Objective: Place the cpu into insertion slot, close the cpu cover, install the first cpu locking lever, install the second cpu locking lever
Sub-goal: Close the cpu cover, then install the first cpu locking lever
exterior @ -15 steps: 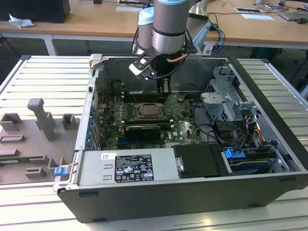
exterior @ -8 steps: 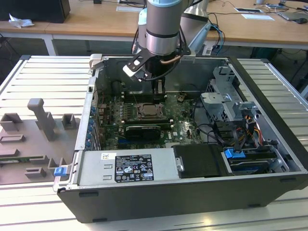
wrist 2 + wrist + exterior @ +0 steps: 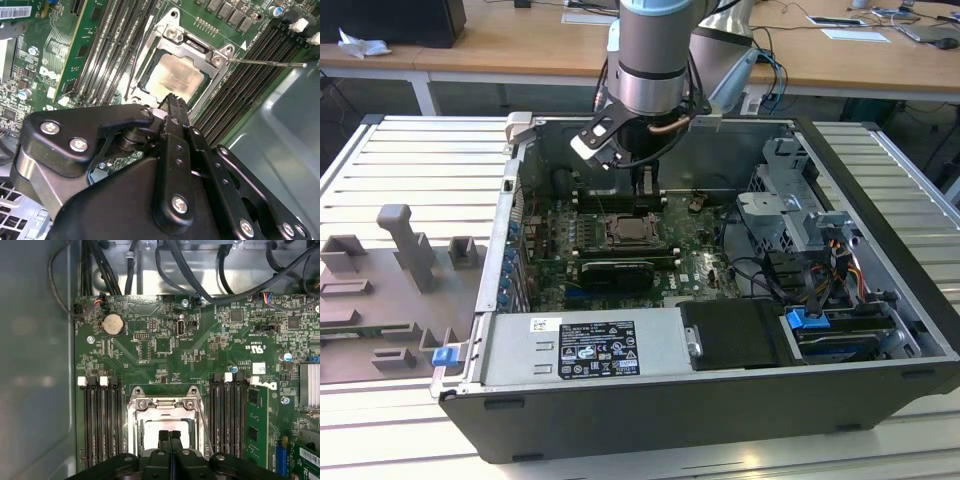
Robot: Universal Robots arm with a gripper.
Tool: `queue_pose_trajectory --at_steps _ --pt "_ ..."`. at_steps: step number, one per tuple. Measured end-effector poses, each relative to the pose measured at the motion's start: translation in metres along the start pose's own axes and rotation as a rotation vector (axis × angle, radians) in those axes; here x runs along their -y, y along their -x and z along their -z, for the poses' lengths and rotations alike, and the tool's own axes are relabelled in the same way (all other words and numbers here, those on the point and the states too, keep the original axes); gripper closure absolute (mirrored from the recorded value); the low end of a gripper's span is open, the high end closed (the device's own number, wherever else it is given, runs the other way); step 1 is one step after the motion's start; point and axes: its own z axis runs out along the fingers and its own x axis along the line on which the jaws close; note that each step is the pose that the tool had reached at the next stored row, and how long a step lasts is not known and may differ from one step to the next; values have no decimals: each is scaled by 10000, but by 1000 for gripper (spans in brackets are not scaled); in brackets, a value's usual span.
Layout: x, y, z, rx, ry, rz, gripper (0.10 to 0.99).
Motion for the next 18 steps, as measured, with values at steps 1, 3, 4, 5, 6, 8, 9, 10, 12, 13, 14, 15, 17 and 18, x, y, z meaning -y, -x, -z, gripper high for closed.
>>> queue_pose_trajectory --at_steps 1,3,4,5,6,8,9,10,12,13,14,15,17,18 --pt "0 -1 0 0 -1 0 980" --pt "4 -7 -2 1 0 -1 980" --pt "5 -14 -3 1 -1 0 980" --pt "9 -16 -3 2 -1 -1 980" --pt "9 -18 -2 0 0 2 980" --pt "10 -18 10 2 -1 0 980" --pt "10 -18 21 0 0 0 980" --pt "10 -18 30 1 -1 0 980" --pt "9 -18 48 2 -1 0 980" --pt "10 -18 56 1 -1 -1 980" --pt "9 -18 61 1 -1 -1 980" --pt "9 -18 71 1 -1 0 980" --pt "9 -19 79 -1 1 0 980" --pt "9 -18 84 1 -1 0 980"
